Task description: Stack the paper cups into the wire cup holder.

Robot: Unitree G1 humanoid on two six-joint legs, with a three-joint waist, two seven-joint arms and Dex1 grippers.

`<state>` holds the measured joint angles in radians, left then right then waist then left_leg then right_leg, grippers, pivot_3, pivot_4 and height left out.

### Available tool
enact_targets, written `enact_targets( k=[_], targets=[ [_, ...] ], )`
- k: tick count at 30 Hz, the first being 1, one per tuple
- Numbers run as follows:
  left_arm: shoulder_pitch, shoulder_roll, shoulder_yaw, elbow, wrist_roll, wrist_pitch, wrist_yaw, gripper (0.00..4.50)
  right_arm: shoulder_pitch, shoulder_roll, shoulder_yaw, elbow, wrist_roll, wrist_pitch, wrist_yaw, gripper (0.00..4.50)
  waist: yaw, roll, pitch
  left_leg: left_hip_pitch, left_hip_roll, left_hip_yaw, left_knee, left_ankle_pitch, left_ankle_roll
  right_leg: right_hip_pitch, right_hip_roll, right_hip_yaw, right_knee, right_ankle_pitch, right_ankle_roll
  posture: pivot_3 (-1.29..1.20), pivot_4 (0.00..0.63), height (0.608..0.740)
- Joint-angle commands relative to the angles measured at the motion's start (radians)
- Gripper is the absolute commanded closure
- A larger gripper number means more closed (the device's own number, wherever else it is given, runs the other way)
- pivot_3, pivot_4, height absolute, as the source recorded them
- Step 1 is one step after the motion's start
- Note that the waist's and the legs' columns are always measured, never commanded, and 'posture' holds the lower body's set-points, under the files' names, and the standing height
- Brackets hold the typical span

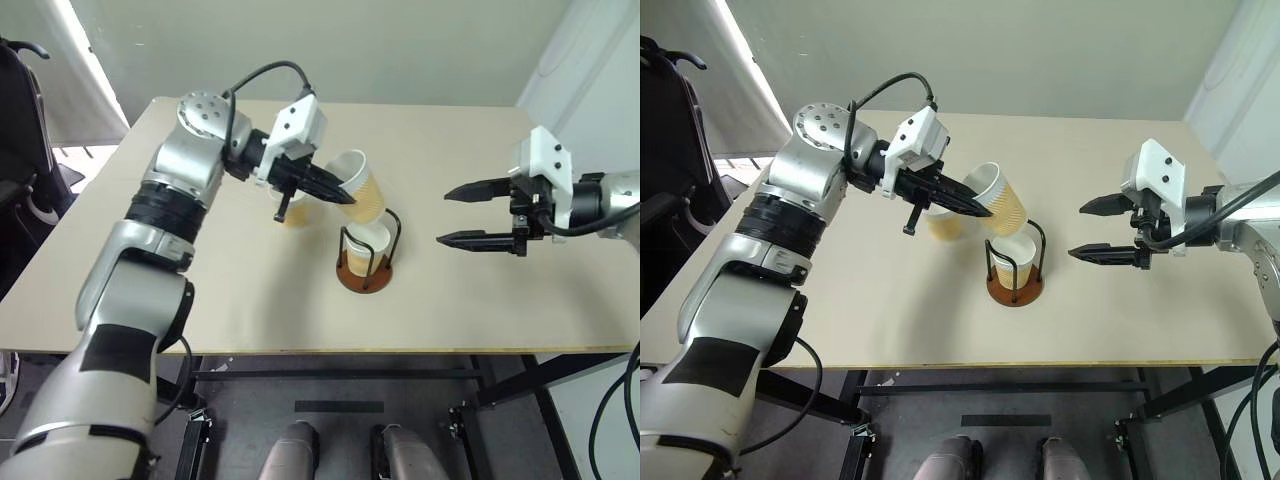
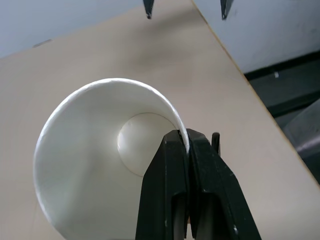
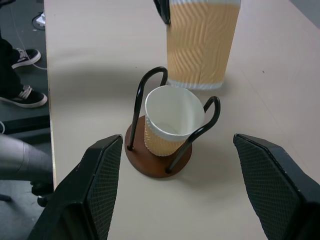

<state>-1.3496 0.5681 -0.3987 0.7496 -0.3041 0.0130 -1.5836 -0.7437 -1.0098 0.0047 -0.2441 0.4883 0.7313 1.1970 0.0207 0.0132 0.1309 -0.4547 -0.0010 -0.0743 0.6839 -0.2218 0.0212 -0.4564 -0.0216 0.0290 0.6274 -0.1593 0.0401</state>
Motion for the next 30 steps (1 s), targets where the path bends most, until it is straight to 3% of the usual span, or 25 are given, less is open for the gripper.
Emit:
enact_targets(
  k=[1,10,30],
  targets=[
    [-0.001,-0.014,0.024,0.009,0.031,-0.048,-0.031,4.49,-0.005,-0.008,-0.043,-0.026,0.018,0.001,-0.015,0.92,0.000,0.000,0.000,0.000,0.000,0.000,0.000,0.000,0.000,0.000,0.000,0.000,0.000,0.000,0.000,0.00,0.150,0.740],
    [0.024,-0.053,0.057,0.009,0.065,-0.051,-0.031,4.49,-0.001,-0.005,-0.045,-0.027,0.025,-0.004,-0.030,0.92,0.001,0.000,0.000,0.000,0.000,0.000,0.000,0.000,0.001,0.000,0.000,0.000,0.000,0.000,0.001,0.00,0.150,0.740],
    [-0.026,-0.028,-0.083,0.044,0.037,-0.077,-0.031,4.49,0.004,-0.009,-0.042,-0.027,0.030,-0.005,-0.052,0.92,0.001,0.000,0.000,0.000,0.000,0.000,0.001,0.000,0.001,0.001,0.000,0.000,0.000,0.001,0.002,0.00,0.150,0.740]
  ],
)
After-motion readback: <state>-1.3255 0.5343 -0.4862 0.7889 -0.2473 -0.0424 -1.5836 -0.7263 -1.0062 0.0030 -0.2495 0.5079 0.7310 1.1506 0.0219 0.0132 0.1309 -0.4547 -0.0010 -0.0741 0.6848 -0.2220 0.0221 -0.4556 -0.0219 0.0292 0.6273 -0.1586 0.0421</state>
